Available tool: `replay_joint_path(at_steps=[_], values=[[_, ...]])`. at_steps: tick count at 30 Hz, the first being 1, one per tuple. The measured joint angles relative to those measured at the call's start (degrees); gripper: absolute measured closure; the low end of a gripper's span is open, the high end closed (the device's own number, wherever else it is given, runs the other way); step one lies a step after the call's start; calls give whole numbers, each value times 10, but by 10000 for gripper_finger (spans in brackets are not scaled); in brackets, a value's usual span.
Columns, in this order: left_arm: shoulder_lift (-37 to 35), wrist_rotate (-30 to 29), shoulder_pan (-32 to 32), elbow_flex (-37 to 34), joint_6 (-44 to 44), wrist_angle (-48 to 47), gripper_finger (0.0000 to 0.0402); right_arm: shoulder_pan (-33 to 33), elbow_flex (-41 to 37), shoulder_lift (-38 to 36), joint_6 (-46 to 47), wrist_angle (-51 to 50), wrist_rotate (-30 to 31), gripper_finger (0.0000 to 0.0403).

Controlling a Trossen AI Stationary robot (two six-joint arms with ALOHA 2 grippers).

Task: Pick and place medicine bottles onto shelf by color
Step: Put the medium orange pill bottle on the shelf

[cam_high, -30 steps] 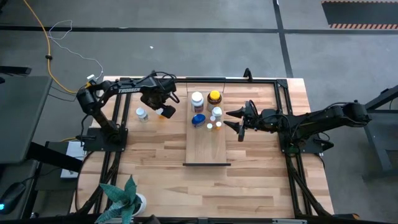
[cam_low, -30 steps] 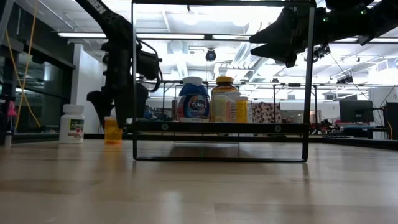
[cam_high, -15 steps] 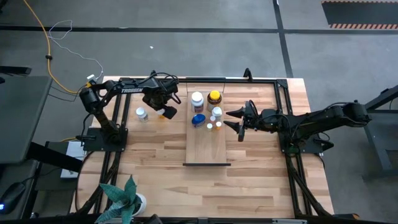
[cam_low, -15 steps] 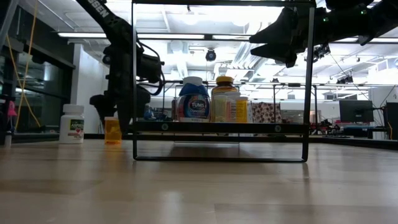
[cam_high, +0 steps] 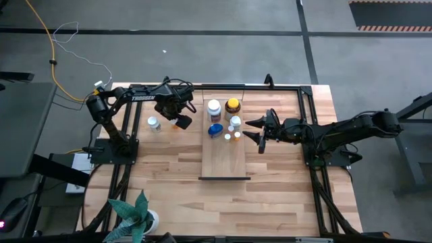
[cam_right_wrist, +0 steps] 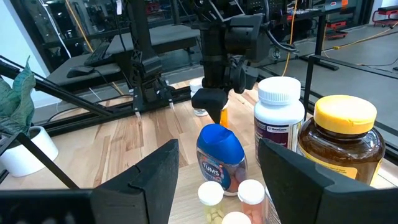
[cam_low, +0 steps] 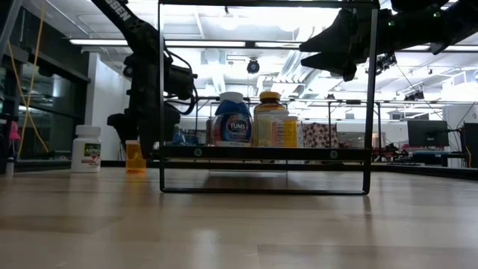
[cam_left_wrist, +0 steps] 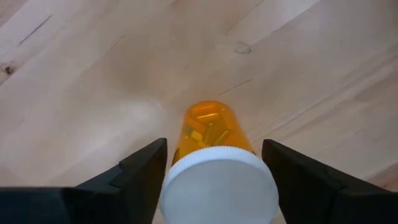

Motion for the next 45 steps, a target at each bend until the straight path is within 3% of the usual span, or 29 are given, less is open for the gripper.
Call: replay_joint_path(at_steps=[8, 14, 35, 45], values=[[0, 0, 0, 0, 0, -8, 198, 0, 0, 0, 0, 0, 0, 192], [0, 0, 0, 0, 0, -8, 212, 0, 0, 0, 0, -1, 0, 192], [0, 0, 0, 0, 22, -7, 208, 0, 0, 0, 0, -1, 0, 192], [0, -2, 0, 0, 33, -7, 152, 0, 0, 0, 0, -1, 0, 192]])
